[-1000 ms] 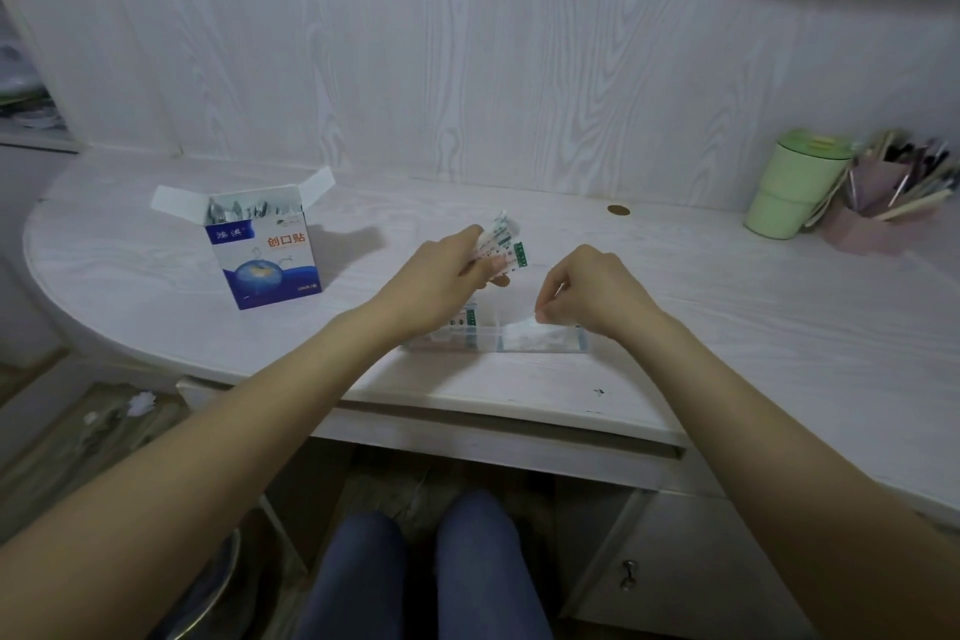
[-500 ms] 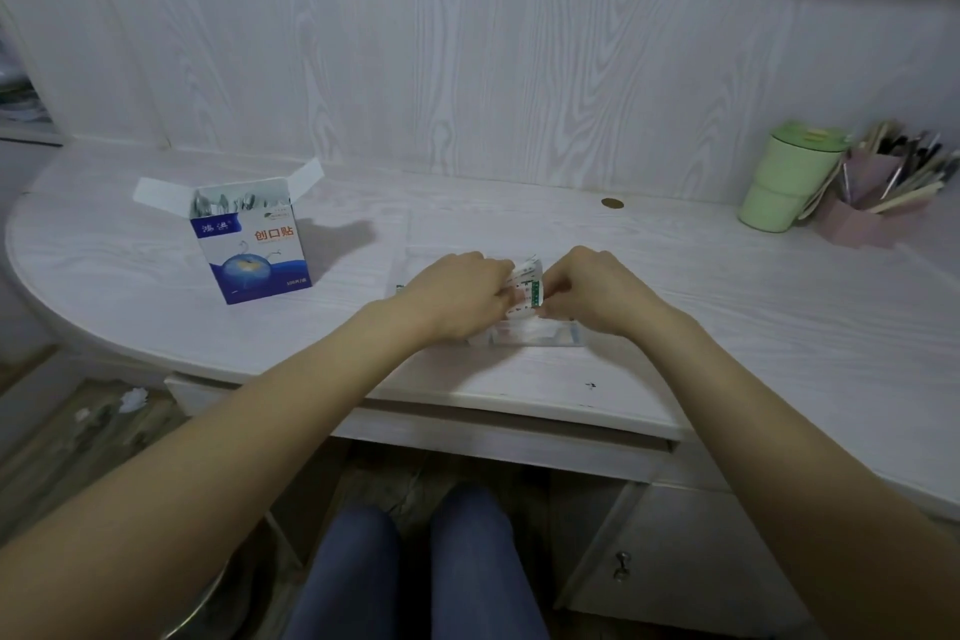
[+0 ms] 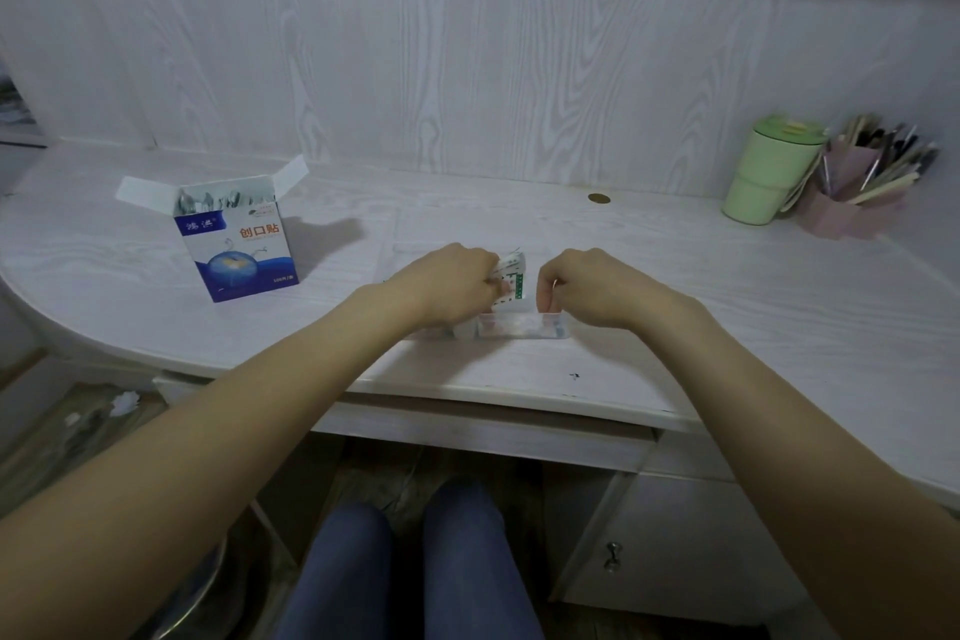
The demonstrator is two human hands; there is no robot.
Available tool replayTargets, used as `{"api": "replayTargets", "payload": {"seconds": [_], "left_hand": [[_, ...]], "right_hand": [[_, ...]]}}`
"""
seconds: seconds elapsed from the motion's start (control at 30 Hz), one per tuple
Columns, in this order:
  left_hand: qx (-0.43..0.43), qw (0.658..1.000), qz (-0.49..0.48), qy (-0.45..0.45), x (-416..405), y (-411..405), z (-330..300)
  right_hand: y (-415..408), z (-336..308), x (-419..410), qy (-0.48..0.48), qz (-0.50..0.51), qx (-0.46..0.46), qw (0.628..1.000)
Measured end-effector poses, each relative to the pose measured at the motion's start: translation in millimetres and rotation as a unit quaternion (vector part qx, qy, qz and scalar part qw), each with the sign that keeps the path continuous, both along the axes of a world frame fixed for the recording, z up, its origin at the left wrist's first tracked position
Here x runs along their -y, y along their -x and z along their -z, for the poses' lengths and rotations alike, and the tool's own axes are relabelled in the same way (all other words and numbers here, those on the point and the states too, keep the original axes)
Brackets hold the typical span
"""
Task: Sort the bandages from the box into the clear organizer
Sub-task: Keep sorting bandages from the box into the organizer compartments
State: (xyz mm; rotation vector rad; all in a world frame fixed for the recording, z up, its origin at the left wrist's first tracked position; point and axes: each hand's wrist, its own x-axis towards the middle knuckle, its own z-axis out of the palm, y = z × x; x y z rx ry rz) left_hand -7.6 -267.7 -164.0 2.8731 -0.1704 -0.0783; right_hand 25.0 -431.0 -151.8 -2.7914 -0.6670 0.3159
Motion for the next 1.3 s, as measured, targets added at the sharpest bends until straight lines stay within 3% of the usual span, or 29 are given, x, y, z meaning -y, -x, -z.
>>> {"api": "replayTargets", "payload": {"seconds": [0.3, 0.47, 0.67, 0.87, 0.97, 1.07, 1.3], "left_hand": [[-0.011, 1.000, -0.002, 0.002, 1, 0, -3], [-0.020, 0.989, 0.008, 0.149, -9, 8, -8], [0.043, 0.935, -0.011, 0.351, -35, 21, -21], [0.022, 0.875, 0.000, 0.484, -60, 39, -26], [0.007, 0.859, -0.004, 0.511, -72, 47, -29], [-0.018, 0.815, -0.036, 0.578, -86, 48, -29], [0.000, 0.860, -0.067, 0.506, -104, 48, -26]], "right_hand": [[0, -3, -2, 0.027, 0.011, 0.006, 1.000], [0, -11, 2, -0.039, 0.008, -0.019, 0.999], [6, -26, -14, -0.144, -0.005, 0.029, 0.989], [15, -25, -53, -0.394, -0.026, -0.035, 0.918], [16, -22, -70, -0.449, -0.022, -0.039, 0.893], [17, -19, -84, -0.469, -0.010, -0.033, 0.883], [18, -10, -105, -0.520, -0.012, -0.055, 0.852]]}}
